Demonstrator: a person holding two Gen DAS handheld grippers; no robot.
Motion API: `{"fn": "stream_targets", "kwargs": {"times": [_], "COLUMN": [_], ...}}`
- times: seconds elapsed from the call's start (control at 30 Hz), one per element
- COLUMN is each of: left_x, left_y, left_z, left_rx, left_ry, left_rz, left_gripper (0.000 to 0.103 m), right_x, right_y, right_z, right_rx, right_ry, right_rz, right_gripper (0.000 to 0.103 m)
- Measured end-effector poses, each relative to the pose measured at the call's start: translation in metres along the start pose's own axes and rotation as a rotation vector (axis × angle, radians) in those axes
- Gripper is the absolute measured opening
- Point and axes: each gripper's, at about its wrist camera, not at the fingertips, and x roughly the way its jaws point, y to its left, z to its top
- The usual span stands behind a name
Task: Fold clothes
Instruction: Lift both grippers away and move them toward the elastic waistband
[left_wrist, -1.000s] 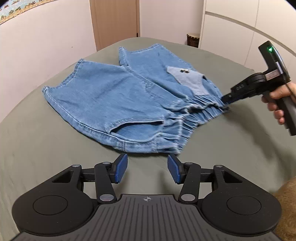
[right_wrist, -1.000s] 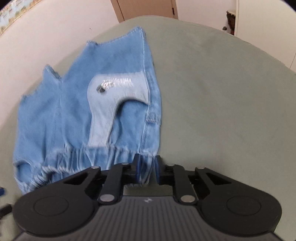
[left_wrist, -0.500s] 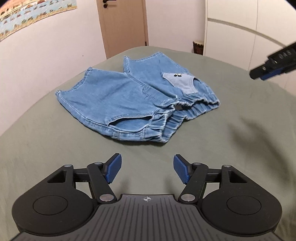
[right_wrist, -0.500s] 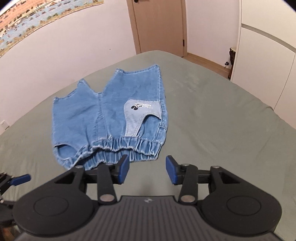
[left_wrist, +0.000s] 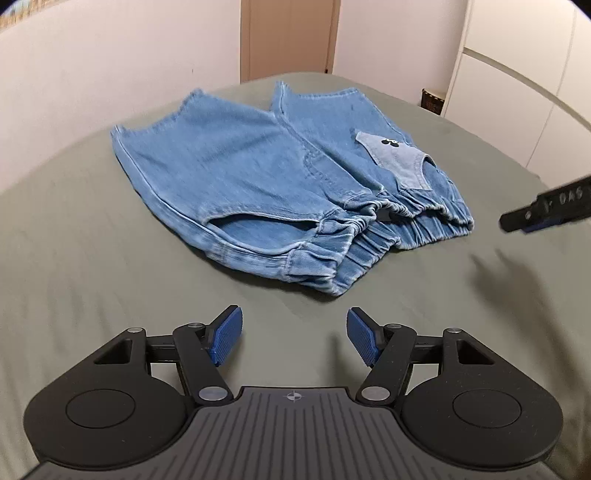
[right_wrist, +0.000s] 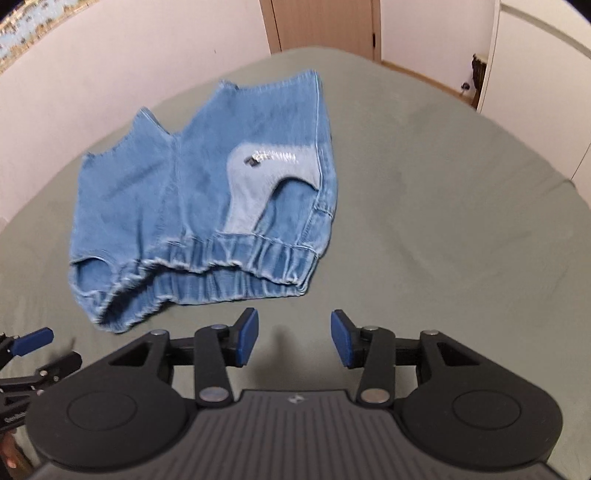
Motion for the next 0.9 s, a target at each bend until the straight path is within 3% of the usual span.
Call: {"fn": "stream_targets", "kwargs": {"times": [0.13, 0.27, 0.47, 0.7, 0.9], "left_x": [-0.005, -0.01, 0.007, 0.02, 0.028], "left_y": [-0.007, -0.021, -0.035, -0.029, -0.027], "left_z": [0.004, 0.005, 0.005, 0.006, 0.008], "left_rx": [-0.017, -0.01, 0.016, -0.027, -0.025], "left_ry": [-0.002, -0.072, -0.072, -0.042, -0.033], "left_rz": [-0.016, 0.034, 0.122, 0.196, 0.202], "left_gripper": [0.062, 0.064, 0.064, 0.064, 0.064], "right_x": [-0.002, -0.01, -0.016, 0.006, 0.023], "right_y": [-0.007, -0.001, 0.008, 0.0, -0.014], "right_z": [0.003, 0.002, -0.015, -0.022, -0.02], "right_rx": [0.029, -0.013, 0.008, 0.01, 0.008], "right_ry": [-0.015, -0.076, -0.181, -0.166, -0.155], "right_rz": [0.041, 0.06, 0.096, 0.06, 0.059], "right_gripper": [0.046, 0.046, 0.046, 0.047, 0.047]}}
